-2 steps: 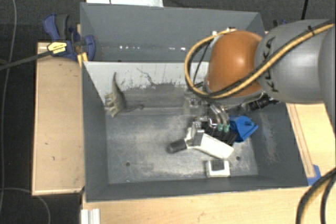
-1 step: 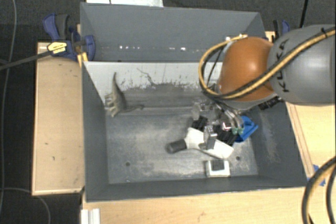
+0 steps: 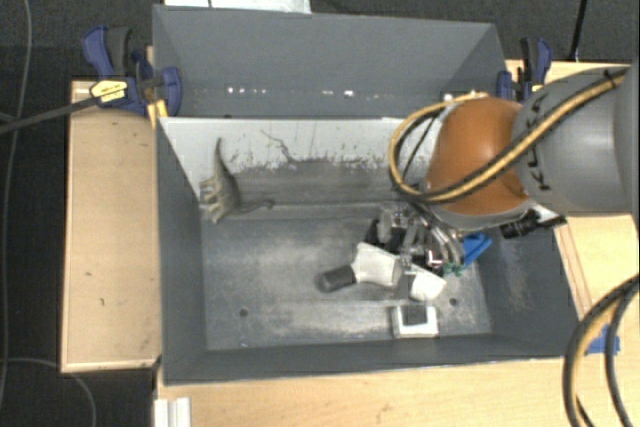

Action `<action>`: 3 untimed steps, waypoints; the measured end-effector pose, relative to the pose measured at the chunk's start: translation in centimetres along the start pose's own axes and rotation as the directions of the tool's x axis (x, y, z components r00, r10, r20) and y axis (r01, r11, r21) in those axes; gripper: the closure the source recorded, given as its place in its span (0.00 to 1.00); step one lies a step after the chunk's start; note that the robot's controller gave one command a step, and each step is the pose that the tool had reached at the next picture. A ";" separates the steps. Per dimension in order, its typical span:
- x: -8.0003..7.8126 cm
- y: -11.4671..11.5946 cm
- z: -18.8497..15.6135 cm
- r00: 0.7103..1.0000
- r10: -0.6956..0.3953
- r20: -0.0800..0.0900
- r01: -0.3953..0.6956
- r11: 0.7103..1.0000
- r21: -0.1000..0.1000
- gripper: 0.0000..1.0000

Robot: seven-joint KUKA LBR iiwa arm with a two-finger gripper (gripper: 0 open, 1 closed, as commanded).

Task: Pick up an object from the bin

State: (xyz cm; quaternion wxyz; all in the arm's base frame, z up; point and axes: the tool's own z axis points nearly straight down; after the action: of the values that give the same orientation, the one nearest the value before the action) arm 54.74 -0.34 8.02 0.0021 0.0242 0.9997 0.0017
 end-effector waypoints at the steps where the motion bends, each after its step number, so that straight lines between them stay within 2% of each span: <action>1: 3.2 1.0 0.5 0.999 -0.043 0.025 0.043 0.999 0.001 1.00; 3: 3.3 1.0 0.2 0.999 -0.042 0.023 0.042 0.999 0.001 1.00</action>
Offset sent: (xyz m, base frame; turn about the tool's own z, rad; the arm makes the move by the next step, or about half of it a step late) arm 0.0000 0.0000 0.0000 0.0000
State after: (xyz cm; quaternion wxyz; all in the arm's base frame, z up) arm 51.51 0.86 7.77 0.0135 0.0032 0.9999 0.0013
